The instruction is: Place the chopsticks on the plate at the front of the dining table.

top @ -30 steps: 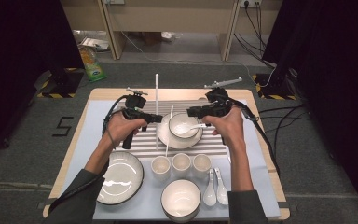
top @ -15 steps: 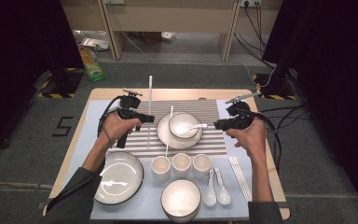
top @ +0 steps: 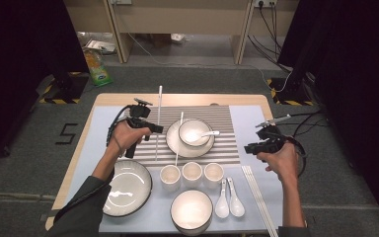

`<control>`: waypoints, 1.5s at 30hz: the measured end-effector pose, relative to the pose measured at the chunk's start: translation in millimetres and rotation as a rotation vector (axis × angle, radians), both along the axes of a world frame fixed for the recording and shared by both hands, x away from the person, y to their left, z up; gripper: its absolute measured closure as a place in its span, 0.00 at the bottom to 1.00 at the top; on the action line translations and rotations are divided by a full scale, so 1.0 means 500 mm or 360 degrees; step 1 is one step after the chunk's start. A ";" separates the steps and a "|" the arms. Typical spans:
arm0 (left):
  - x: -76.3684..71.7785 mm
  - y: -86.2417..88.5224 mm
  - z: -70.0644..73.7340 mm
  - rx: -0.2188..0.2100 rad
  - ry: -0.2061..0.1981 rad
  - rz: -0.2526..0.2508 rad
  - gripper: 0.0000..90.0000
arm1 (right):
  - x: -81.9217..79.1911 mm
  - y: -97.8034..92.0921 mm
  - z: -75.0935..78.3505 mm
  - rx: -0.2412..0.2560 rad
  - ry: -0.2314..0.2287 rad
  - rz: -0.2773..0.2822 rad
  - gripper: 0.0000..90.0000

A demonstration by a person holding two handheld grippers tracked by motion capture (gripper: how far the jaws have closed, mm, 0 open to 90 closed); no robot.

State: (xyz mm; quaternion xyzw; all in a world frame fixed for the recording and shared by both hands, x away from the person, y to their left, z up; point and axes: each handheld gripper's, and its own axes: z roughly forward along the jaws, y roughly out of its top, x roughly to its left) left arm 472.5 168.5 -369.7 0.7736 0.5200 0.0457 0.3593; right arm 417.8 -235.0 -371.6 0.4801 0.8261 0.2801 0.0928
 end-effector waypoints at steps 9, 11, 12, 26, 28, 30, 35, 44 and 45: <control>0.009 -0.010 -0.027 0.0025 0.0053 -0.0013 0.94 | -0.020 -0.063 -0.057 -0.0055 0.0085 -0.0087 0.84; 0.011 -0.012 -0.032 0.0029 0.0060 -0.0012 0.94 | -0.023 -0.073 -0.067 -0.0055 0.0094 -0.0096 0.84; 0.013 -0.014 -0.034 0.0029 0.0064 -0.0012 0.94 | -0.024 -0.077 -0.072 -0.0053 0.0097 -0.0101 0.84; 0.022 -0.042 -0.063 0.0083 0.0098 -0.0022 0.94 | -0.030 -0.099 -0.118 -0.0056 0.0162 -0.0137 0.83; 0.025 -0.046 -0.068 0.0083 0.0106 -0.0020 0.94 | -0.031 -0.101 -0.121 -0.0051 0.0168 -0.0139 0.83; 0.028 -0.050 -0.074 0.0083 0.0111 -0.0013 0.94 | -0.032 -0.102 -0.125 -0.0055 0.0170 -0.0137 0.83; 0.037 -0.058 -0.088 0.0063 0.0138 -0.0005 0.94 | -0.033 -0.107 -0.136 -0.0049 0.0182 -0.0143 0.83; 0.049 -0.074 -0.112 0.0050 0.0158 0.0015 0.94 | -0.038 -0.115 -0.153 -0.0033 0.0192 -0.0148 0.83; 0.050 -0.075 -0.116 0.0049 0.0156 0.0021 0.94 | -0.038 -0.116 -0.154 -0.0031 0.0191 -0.0151 0.83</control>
